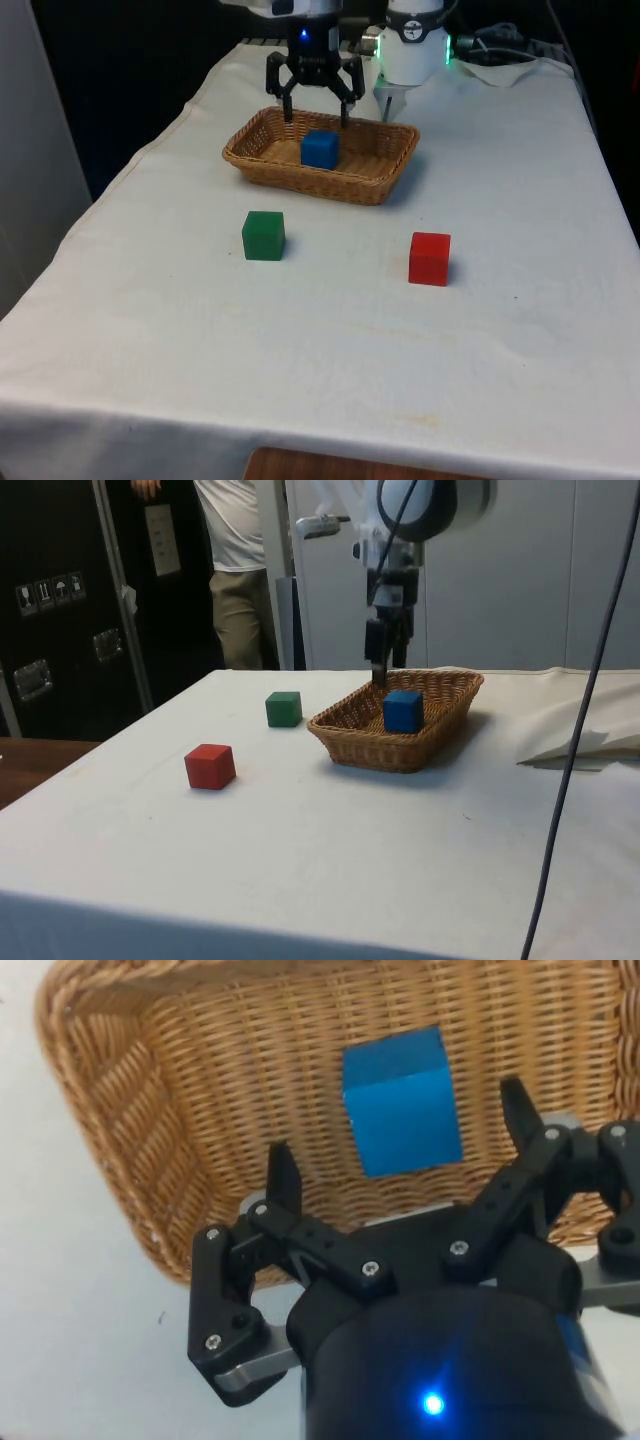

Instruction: Pick up the blue cube and place it into the basket.

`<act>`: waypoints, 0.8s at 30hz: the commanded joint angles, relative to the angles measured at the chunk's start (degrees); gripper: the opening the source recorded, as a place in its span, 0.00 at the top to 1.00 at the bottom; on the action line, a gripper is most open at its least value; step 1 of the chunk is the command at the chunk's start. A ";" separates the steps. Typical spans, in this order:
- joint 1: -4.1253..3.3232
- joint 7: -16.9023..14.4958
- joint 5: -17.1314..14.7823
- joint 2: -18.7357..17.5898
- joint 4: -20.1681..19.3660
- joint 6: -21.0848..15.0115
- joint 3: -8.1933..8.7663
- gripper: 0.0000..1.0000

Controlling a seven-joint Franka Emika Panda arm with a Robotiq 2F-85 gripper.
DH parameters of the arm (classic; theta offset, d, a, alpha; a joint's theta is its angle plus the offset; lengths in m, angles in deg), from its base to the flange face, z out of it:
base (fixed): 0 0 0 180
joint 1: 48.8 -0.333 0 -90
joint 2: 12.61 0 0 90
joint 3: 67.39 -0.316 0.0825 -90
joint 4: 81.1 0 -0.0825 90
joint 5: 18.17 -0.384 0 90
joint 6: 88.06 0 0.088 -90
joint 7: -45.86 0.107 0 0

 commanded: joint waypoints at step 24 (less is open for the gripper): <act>0.00 -2.01 -0.74 -3.84 11.92 7.73 -1.95 0.00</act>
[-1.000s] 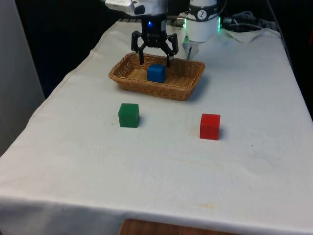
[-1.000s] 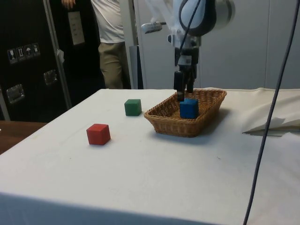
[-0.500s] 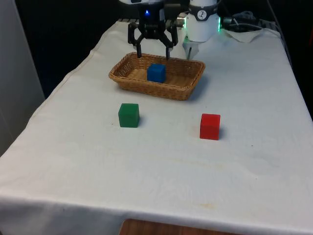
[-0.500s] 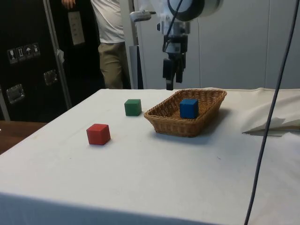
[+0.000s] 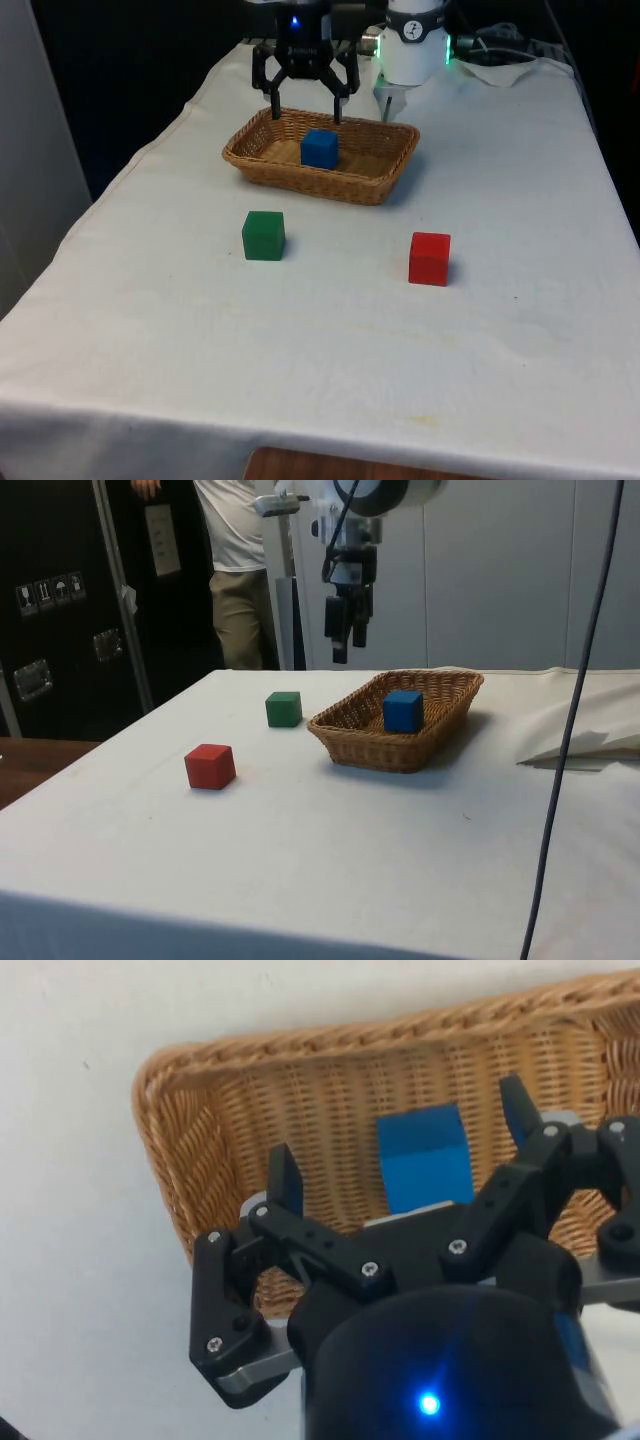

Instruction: Pick up the blue cube and place it into the basket.

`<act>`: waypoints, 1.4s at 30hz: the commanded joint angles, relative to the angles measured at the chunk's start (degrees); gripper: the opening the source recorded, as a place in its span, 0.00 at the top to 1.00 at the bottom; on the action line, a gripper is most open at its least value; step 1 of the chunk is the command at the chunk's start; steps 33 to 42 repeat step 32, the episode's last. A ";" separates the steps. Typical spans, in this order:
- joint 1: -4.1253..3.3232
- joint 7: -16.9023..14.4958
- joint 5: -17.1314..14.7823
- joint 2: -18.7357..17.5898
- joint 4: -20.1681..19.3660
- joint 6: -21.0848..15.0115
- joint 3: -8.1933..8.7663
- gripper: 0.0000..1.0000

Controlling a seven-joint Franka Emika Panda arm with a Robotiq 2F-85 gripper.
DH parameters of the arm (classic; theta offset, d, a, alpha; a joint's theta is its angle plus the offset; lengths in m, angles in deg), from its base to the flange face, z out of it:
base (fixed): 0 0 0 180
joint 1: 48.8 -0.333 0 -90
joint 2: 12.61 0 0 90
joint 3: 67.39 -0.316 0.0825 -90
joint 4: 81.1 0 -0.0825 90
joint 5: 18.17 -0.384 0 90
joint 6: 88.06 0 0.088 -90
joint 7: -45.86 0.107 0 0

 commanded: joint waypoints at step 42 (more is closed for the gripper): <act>0.00 -3.32 0.00 -7.10 11.92 3.21 -1.03 0.00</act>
